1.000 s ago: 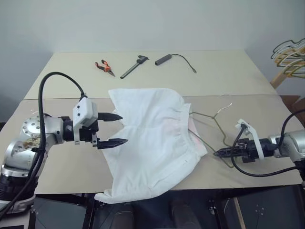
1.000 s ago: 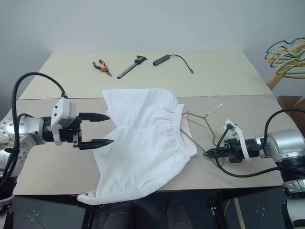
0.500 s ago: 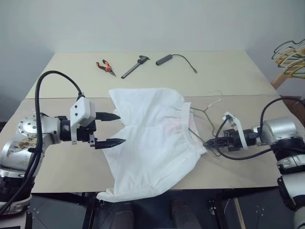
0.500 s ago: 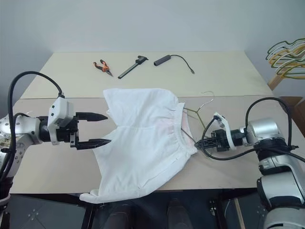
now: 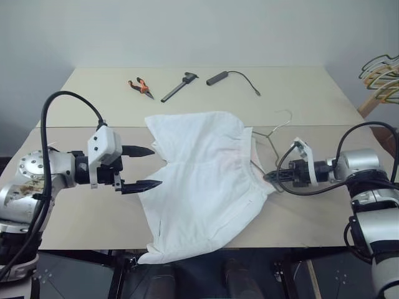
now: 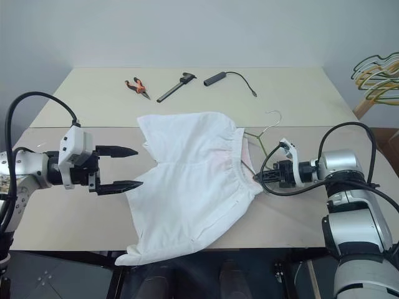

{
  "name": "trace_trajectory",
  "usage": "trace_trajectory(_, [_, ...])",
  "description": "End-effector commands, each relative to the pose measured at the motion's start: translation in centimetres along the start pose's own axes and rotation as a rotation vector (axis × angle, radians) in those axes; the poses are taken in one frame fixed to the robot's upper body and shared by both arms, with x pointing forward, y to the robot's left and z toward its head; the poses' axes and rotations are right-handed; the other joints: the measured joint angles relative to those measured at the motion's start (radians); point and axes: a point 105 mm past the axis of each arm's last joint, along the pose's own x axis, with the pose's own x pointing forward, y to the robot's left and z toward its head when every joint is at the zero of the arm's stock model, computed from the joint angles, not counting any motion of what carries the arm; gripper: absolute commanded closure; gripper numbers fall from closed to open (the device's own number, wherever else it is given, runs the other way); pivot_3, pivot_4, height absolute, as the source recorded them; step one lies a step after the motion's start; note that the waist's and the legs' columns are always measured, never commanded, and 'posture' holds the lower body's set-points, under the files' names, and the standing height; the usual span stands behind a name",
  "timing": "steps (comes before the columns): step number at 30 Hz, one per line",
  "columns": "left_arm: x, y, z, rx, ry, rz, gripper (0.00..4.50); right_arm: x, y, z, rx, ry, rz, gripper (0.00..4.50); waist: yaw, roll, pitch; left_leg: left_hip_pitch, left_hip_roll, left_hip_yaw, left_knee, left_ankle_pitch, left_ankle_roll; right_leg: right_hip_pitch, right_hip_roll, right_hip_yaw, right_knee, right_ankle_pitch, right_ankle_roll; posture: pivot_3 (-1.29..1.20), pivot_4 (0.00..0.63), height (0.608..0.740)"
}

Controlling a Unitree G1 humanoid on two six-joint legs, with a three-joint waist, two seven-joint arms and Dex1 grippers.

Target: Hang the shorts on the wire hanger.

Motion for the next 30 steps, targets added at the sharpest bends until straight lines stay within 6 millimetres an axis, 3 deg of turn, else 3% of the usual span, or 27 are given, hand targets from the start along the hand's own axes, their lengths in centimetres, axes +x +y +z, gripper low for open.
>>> trace_trajectory(1, [-0.6,0.1,1.0,0.045,-0.011,0.016,0.03,-1.5,1.1,2.3,-0.263,-0.044,-0.066,4.50,0.000,0.000,0.000,0.000,0.000,0.000,0.000,0.000,0.000,0.000,0.000,0.000,0.000,0.000,0.000,0.01,0.127,0.740])
trace_trajectory(7, [-0.6,0.7,1.2,0.065,-0.006,0.013,0.03,-3.8,2.8,4.1,-0.616,-0.005,-0.232,4.50,0.000,0.000,0.000,0.000,0.000,0.000,0.000,0.000,0.000,-0.001,0.000,0.000,0.000,0.000,0.000,-0.02,0.117,0.740])
trace_trajectory(13, [-1.5,2.7,2.2,0.149,0.014,0.028,0.03,-6.0,7.3,6.9,-0.906,-0.074,-0.299,4.50,-0.006,0.000,0.000,-0.001,0.000,0.001,0.000,0.000,0.000,-0.002,0.000,0.000,0.000,0.000,0.000,-0.07,0.101,0.740])
trace_trajectory(18, [-2.2,5.4,4.6,0.265,-0.008,0.078,0.03,-4.8,11.1,7.3,-1.037,-0.112,-0.240,4.50,-0.013,0.000,0.000,-0.001,0.000,0.001,0.000,0.000,0.000,-0.002,0.000,0.000,0.001,0.000,0.000,-0.10,0.083,0.740])
trace_trajectory(24, [-3.4,8.1,8.0,0.427,-0.015,0.102,0.03,-2.8,13.7,6.5,-1.150,-0.076,-0.198,4.50,-0.032,0.000,-0.001,-0.004,0.000,0.000,0.001,0.001,-0.001,-0.005,-0.001,-0.001,0.001,0.000,0.000,-0.11,0.071,0.740])
trace_trajectory(26, [-3.5,8.4,7.9,0.477,0.032,0.075,0.03,-2.6,14.1,6.3,-1.169,-0.063,-0.186,4.50,-0.041,0.001,-0.003,-0.010,0.000,0.000,0.003,0.001,-0.001,-0.011,0.000,-0.001,0.003,0.000,0.000,-0.11,0.071,0.740])
trace_trajectory(30, [-3.0,8.9,5.9,0.546,0.157,0.003,0.03,-2.5,14.8,5.7,-1.202,-0.031,-0.162,4.50,-0.061,0.002,-0.003,-0.015,-0.001,0.000,0.005,0.003,-0.005,-0.017,-0.001,0.000,0.005,0.000,0.000,-0.11,0.064,0.740])
